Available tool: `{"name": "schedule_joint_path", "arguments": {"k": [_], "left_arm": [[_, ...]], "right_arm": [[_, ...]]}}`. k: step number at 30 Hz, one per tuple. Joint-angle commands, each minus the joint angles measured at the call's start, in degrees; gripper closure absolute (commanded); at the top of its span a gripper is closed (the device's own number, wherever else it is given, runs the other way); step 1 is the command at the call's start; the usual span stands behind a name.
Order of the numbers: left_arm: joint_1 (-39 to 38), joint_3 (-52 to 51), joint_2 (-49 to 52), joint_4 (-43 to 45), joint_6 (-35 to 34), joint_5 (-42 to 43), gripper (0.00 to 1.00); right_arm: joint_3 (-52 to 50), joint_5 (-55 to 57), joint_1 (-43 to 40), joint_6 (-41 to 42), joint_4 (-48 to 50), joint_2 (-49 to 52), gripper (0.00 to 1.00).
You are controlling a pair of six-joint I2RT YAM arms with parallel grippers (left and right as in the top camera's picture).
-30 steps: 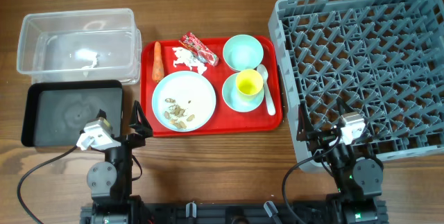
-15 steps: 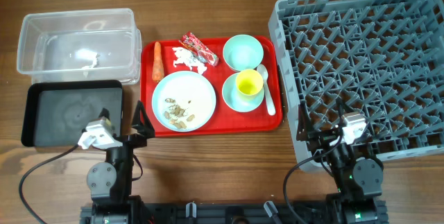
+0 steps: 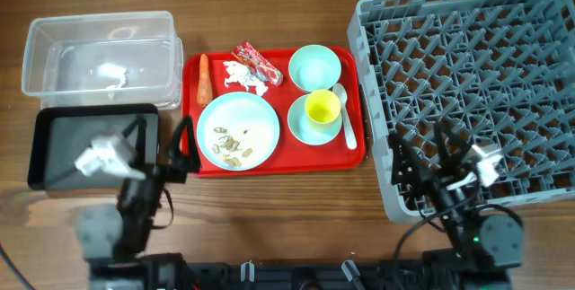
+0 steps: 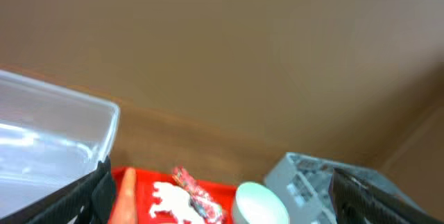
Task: Sort waste into correct bins and load items into the dishwasher rack
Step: 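Reach the left gripper to the yellow cup and grasp it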
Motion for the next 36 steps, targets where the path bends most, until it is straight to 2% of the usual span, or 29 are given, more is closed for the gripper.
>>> {"name": "schedule_joint_path", "arguments": {"k": [1, 5, 9, 11, 14, 17, 19, 24, 25, 28, 31, 35, 36], "left_arm": [[-0.33, 18.49, 16.31, -11.41, -0.66, 7.48, 0.00], [-0.74, 40.79, 36.41, -29.33, -0.55, 15.54, 0.00], [-4.68, 57.20, 50.18, -41.33, 1.75, 16.98, 0.00], [-7.04, 62.29, 55.23, -42.73, 1.44, 17.64, 0.00], [-9.33, 63.58, 58.86, -41.11, 0.04, 22.97, 0.00], [-13.14, 63.58, 62.71, -39.01, 0.09, 21.92, 0.00], [-16.90, 63.58, 65.85, -40.00, 0.11, 17.09, 0.01], [-27.69, 63.56, 75.95, -43.41, 0.94, -2.38, 0.05], [-28.89, 63.56, 77.61, -43.56, 0.94, -3.82, 0.09], [-32.41, 63.56, 83.58, -43.04, 0.94, -5.22, 0.10], [-34.42, 63.56, 88.76, -41.70, 0.90, -5.18, 0.16], [-35.74, 63.56, 93.66, -38.32, 0.90, -4.94, 0.32], [-35.91, 63.56, 94.09, -37.99, 0.90, -4.96, 0.38]], "right_arm": [[12.79, -1.18, 0.17, -2.21, -9.81, 8.90, 0.00], [29.83, 2.58, 0.17, -8.26, -27.89, 23.80, 0.00], [43.89, 3.21, 0.17, -14.03, -40.17, 37.44, 0.00], [50.12, 1.09, 0.17, -14.12, -44.48, 44.17, 0.00], [54.53, -2.14, 0.17, -14.01, -47.63, 50.18, 0.00], [55.08, -3.98, 0.17, -13.94, -48.57, 54.49, 0.00], [55.08, -3.93, 0.17, -12.11, -48.54, 56.87, 0.00], [55.08, -3.96, 0.17, -9.03, -48.61, 60.94, 0.00], [55.08, -3.96, 0.17, -9.03, -48.61, 61.16, 0.00], [55.08, -3.72, 0.17, -9.05, -48.74, 61.37, 0.00], [55.06, -3.72, 0.17, -9.03, -49.13, 61.37, 0.00], [54.97, -3.43, 0.17, -9.25, -50.29, 61.40, 0.00], [54.97, -3.04, 0.17, -9.25, -50.53, 61.40, 0.00]]}}
